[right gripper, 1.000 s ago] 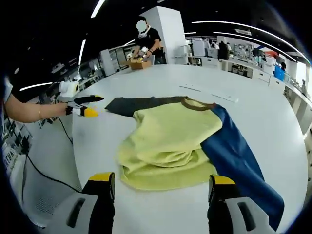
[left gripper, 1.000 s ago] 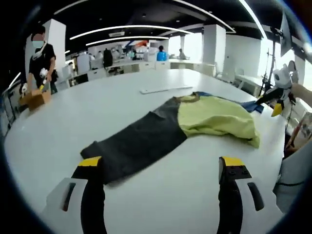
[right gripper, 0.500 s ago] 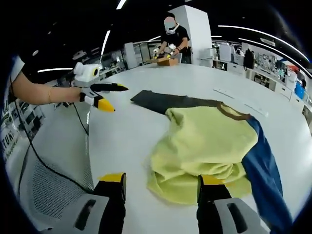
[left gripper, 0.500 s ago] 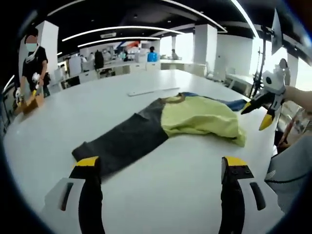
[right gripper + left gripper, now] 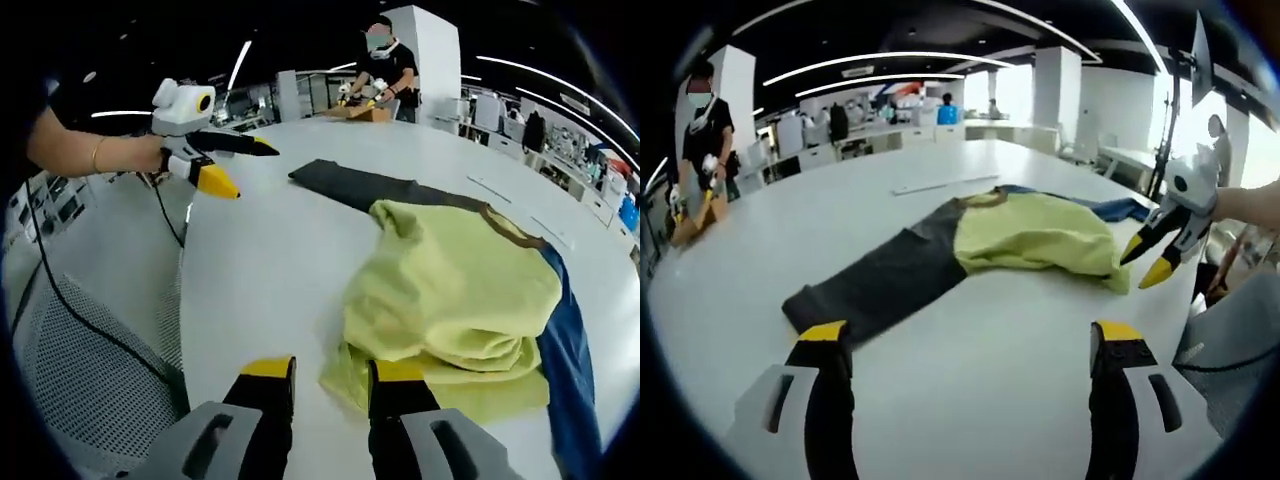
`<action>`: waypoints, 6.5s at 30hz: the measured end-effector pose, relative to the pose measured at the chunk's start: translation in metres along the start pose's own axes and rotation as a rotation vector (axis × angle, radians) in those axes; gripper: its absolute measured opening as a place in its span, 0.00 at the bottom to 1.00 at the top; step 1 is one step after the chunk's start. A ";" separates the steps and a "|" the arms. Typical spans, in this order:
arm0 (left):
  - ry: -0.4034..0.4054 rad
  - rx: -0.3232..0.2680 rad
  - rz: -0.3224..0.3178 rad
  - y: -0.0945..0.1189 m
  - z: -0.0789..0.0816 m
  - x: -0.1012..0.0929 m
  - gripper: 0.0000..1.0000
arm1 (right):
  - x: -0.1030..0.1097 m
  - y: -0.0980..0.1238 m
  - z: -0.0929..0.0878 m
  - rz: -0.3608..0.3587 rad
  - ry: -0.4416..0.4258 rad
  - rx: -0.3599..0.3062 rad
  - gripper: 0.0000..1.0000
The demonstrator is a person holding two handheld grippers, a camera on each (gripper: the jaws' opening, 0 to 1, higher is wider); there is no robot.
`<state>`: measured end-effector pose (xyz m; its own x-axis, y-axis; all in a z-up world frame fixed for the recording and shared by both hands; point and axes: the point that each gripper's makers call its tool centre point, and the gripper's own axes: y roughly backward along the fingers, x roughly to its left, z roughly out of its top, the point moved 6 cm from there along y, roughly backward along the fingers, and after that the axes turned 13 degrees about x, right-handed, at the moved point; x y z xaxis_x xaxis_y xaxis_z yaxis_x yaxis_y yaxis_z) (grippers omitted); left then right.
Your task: Fold the garment on the visible template until the final outline fits inside the template.
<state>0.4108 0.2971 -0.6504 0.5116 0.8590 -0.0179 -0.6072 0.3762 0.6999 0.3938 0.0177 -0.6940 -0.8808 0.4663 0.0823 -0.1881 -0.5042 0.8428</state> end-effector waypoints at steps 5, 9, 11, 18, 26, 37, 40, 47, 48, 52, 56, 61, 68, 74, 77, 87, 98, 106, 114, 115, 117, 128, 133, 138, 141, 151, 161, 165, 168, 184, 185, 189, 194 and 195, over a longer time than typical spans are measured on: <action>-0.015 0.011 -0.001 0.002 -0.003 -0.004 0.93 | 0.001 -0.005 -0.002 -0.010 -0.005 0.008 0.18; -0.005 0.016 -0.004 0.003 -0.005 -0.006 0.92 | 0.001 -0.009 -0.004 -0.043 0.040 0.033 0.13; -0.002 0.018 -0.004 0.003 -0.006 -0.007 0.92 | 0.000 -0.011 -0.005 -0.053 0.040 0.039 0.11; 0.008 0.019 -0.005 0.004 -0.008 -0.008 0.89 | -0.004 -0.010 -0.006 -0.045 0.006 0.036 0.00; 0.011 0.011 -0.004 0.005 -0.009 -0.008 0.89 | -0.001 0.015 0.014 -0.022 0.026 -0.036 0.00; 0.006 0.008 -0.024 0.003 -0.007 -0.014 0.87 | -0.014 0.052 0.046 -0.088 0.084 -0.087 0.00; 0.001 0.014 -0.029 0.002 -0.008 -0.015 0.86 | -0.022 0.059 0.051 -0.105 0.087 -0.093 0.00; -0.001 0.018 -0.037 0.003 -0.008 -0.017 0.85 | -0.050 0.071 0.064 -0.172 0.071 -0.127 0.00; -0.003 0.019 -0.037 0.003 -0.009 -0.017 0.85 | -0.054 0.072 0.066 -0.184 0.070 -0.131 0.00; 0.000 0.020 -0.040 0.003 -0.009 -0.017 0.84 | -0.070 0.074 0.069 -0.210 0.047 -0.140 0.00; -0.002 0.020 -0.045 0.002 -0.008 -0.018 0.83 | -0.085 0.075 0.069 -0.238 0.019 -0.139 0.00; -0.002 0.022 -0.049 0.001 -0.008 -0.019 0.81 | -0.100 0.076 0.067 -0.270 -0.004 -0.136 0.00; 0.009 0.018 -0.062 -0.001 -0.006 -0.022 0.78 | -0.122 0.069 0.057 -0.329 -0.038 -0.103 0.00; 0.010 0.020 -0.062 -0.002 -0.006 -0.023 0.77 | -0.142 0.061 0.048 -0.355 -0.076 -0.075 0.00; 0.014 0.020 -0.063 -0.003 -0.005 -0.024 0.77 | -0.149 0.058 0.044 -0.364 -0.099 -0.065 0.00; 0.018 0.029 -0.075 -0.009 -0.003 -0.028 0.75 | -0.173 0.049 0.044 -0.421 -0.161 -0.059 0.00; 0.021 0.030 -0.093 -0.017 0.000 -0.034 0.72 | -0.187 0.027 0.034 -0.413 -0.235 -0.020 0.00; 0.045 0.024 -0.104 -0.024 0.004 -0.037 0.70 | -0.193 0.017 0.025 -0.388 -0.282 -0.004 0.00; 0.074 -0.004 -0.114 -0.034 0.015 -0.044 0.68 | -0.191 0.027 0.027 -0.355 -0.347 -0.065 0.00; 0.071 -0.005 -0.121 -0.036 0.016 -0.046 0.68 | -0.190 0.029 0.028 -0.353 -0.350 -0.070 0.01; 0.062 -0.003 -0.124 -0.039 0.018 -0.049 0.67 | -0.188 0.033 0.028 -0.339 -0.361 -0.084 0.03; 0.103 -0.021 -0.180 -0.057 0.034 -0.060 0.60 | -0.164 0.057 0.015 -0.269 -0.394 -0.105 0.20; 0.093 -0.026 -0.228 -0.067 0.044 -0.072 0.59 | -0.155 0.063 0.003 -0.263 -0.403 -0.109 0.22; 0.075 -0.024 -0.245 -0.081 0.050 -0.082 0.57 | -0.147 0.067 -0.012 -0.259 -0.417 -0.097 0.23; 0.071 -0.021 -0.248 -0.088 0.052 -0.086 0.57 | -0.142 0.069 -0.022 -0.258 -0.424 -0.084 0.24; 0.082 -0.020 -0.283 -0.118 0.064 -0.106 0.52 | -0.137 0.069 -0.053 -0.262 -0.486 -0.072 0.24; 0.048 -0.012 -0.284 -0.143 0.080 -0.120 0.44 | -0.135 0.061 -0.068 -0.283 -0.501 -0.091 0.18; 0.049 -0.001 -0.287 -0.152 0.081 -0.124 0.40 | -0.135 0.054 -0.071 -0.275 -0.504 -0.089 0.19; 0.064 -0.001 -0.290 -0.159 0.081 -0.127 0.36 | -0.134 0.051 -0.073 -0.285 -0.494 -0.083 0.18; 0.120 0.010 -0.326 -0.185 0.091 -0.137 0.14 | -0.142 0.040 -0.073 -0.281 -0.492 -0.076 0.16; 0.119 0.011 -0.325 -0.186 0.091 -0.137 0.13 | -0.143 0.040 -0.072 -0.282 -0.491 -0.078 0.15; 0.131 0.021 -0.328 -0.190 0.091 -0.137 0.07 | -0.143 0.038 -0.072 -0.281 -0.485 -0.074 0.14; 0.148 0.026 -0.324 -0.192 0.091 -0.134 0.02 | -0.144 0.036 -0.071 -0.287 -0.481 -0.076 0.11; 0.142 0.026 -0.326 -0.191 0.091 -0.135 0.00 | -0.145 0.036 -0.071 -0.286 -0.479 -0.074 0.10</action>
<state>0.5133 0.0778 -0.7171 0.5854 0.7357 -0.3407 -0.4093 0.6309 0.6591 0.4835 -0.1195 -0.7130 -0.4979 0.8611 0.1032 -0.4358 -0.3512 0.8287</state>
